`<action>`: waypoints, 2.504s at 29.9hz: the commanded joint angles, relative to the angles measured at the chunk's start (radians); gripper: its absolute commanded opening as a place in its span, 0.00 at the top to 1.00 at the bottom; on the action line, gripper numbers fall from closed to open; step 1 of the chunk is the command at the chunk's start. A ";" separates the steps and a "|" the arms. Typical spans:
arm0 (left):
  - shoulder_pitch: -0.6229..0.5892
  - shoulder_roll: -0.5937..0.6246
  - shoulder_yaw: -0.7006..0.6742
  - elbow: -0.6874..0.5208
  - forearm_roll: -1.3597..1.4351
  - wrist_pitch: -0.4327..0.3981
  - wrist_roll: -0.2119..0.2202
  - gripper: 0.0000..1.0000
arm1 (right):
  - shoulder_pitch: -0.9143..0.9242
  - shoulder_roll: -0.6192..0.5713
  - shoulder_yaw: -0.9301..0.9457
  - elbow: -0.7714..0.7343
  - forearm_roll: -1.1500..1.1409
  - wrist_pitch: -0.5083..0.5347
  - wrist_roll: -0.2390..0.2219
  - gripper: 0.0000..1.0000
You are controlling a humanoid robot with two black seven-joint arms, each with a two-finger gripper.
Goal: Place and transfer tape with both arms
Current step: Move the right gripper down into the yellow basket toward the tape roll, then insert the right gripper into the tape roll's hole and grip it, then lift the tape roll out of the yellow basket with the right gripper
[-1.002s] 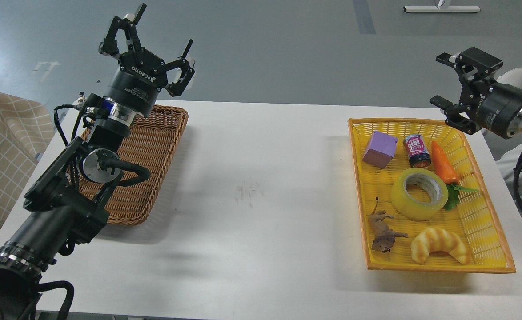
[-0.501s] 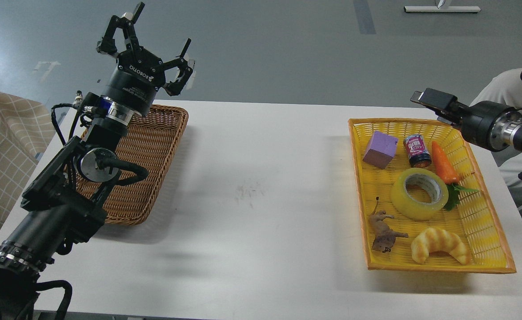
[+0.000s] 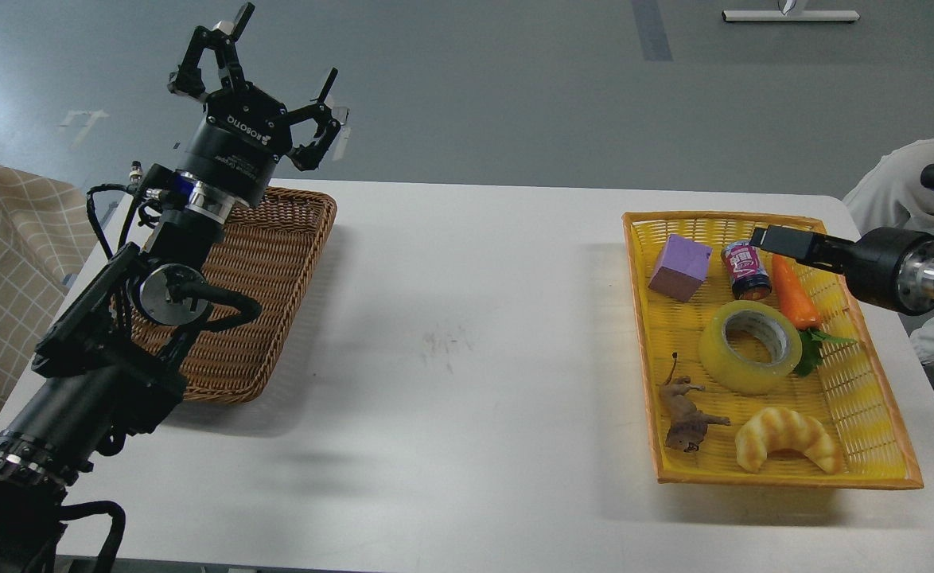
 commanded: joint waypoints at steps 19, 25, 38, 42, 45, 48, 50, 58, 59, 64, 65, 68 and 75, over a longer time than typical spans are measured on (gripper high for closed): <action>0.005 0.000 -0.008 0.000 0.000 0.000 -0.001 0.02 | -0.104 -0.003 -0.047 -0.008 -0.139 0.000 -0.002 0.04; 0.005 0.000 -0.009 0.000 0.000 0.000 0.000 0.02 | -0.110 0.011 -0.049 -0.016 -0.141 0.000 -0.002 0.10; 0.006 0.000 -0.009 0.000 0.000 0.000 0.000 0.02 | -0.131 0.043 -0.050 -0.031 -0.170 0.000 -0.002 0.21; 0.006 0.000 -0.009 0.000 0.000 0.000 0.000 0.02 | -0.133 0.052 -0.052 -0.051 -0.170 0.000 -0.002 0.31; 0.006 0.000 -0.009 0.000 0.000 0.000 0.000 0.02 | -0.133 0.060 -0.050 -0.071 -0.168 0.000 -0.002 0.42; 0.006 0.000 -0.009 0.000 0.000 0.000 0.000 0.02 | -0.133 0.071 -0.052 -0.085 -0.168 0.000 -0.002 0.46; 0.006 0.000 -0.009 0.000 0.000 0.000 0.000 0.02 | -0.134 0.071 -0.052 -0.085 -0.168 0.000 -0.002 0.53; 0.006 0.000 -0.008 0.000 0.000 0.000 -0.002 0.02 | -0.134 0.071 -0.082 -0.085 -0.161 0.000 0.004 0.84; 0.006 0.000 -0.008 0.000 -0.002 0.000 -0.002 0.02 | -0.134 0.069 -0.082 -0.085 -0.162 0.000 0.004 0.85; 0.008 -0.001 -0.008 0.000 0.000 0.000 -0.002 0.02 | -0.128 0.060 -0.082 -0.077 -0.158 0.000 0.003 1.00; 0.008 -0.001 -0.008 0.000 0.000 0.000 -0.002 0.02 | -0.125 0.060 -0.082 -0.075 -0.158 0.000 0.001 1.00; 0.006 -0.001 -0.009 0.000 0.000 0.000 0.000 0.02 | -0.121 0.051 -0.075 -0.046 -0.154 0.000 -0.002 1.00; 0.006 0.000 -0.011 0.000 -0.002 0.000 -0.002 0.02 | -0.121 -0.061 -0.013 0.113 -0.147 0.000 -0.002 1.00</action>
